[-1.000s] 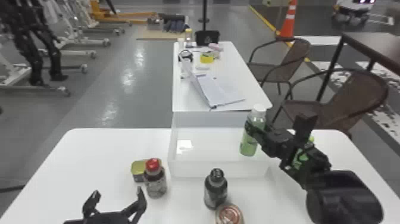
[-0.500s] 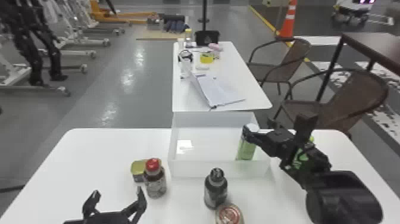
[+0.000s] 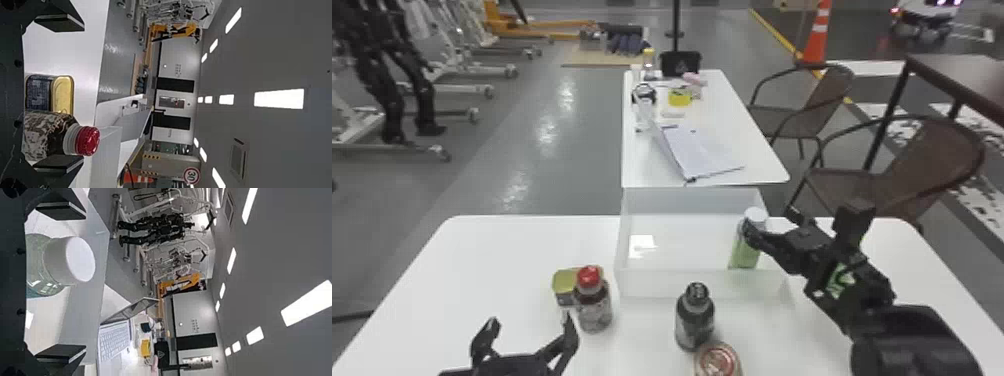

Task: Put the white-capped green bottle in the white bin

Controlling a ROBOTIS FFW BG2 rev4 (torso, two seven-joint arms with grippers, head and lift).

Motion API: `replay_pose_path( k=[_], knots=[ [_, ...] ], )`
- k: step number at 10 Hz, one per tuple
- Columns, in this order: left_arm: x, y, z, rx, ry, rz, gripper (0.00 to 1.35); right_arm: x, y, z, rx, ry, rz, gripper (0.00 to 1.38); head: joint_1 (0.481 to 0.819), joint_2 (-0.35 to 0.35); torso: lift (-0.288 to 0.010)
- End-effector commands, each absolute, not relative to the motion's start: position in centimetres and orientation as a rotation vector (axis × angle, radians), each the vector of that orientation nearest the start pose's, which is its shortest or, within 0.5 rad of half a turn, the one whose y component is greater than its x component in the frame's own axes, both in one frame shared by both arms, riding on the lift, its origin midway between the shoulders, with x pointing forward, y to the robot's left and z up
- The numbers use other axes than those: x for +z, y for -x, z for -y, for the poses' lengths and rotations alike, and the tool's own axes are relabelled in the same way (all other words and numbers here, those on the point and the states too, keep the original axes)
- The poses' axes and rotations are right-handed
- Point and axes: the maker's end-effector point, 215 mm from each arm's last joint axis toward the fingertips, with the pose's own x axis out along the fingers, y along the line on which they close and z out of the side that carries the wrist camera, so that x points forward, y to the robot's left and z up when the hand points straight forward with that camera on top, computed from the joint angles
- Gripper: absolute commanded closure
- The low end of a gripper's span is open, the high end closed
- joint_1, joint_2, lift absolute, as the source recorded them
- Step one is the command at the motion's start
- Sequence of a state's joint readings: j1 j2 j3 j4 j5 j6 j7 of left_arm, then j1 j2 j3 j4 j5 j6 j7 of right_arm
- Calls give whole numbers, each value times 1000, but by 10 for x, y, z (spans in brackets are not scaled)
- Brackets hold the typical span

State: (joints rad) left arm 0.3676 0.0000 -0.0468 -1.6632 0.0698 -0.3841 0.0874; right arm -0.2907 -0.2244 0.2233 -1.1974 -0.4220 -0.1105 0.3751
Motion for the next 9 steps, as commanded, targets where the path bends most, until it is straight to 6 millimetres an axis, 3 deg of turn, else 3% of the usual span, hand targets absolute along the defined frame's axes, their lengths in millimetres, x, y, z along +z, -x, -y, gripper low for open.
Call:
replay_pose_path(
  k=[1,3,6,9],
  knots=[
    [-369,-464,-226,66,89,110,125,-320,-619,172,427,-150,36,107,549,0,-100],
    [-367,-464,-226,66,85,116,125,-307,-583,192,362,-115,53,107,549,0,-100],
    [-360,-466,-223,61,71,134,125,-333,-524,214,271,-138,-1,105,549,0,-100],
    [-357,-466,-223,60,69,142,125,-366,-487,229,235,-124,-70,107,549,0,-100]
  ],
)
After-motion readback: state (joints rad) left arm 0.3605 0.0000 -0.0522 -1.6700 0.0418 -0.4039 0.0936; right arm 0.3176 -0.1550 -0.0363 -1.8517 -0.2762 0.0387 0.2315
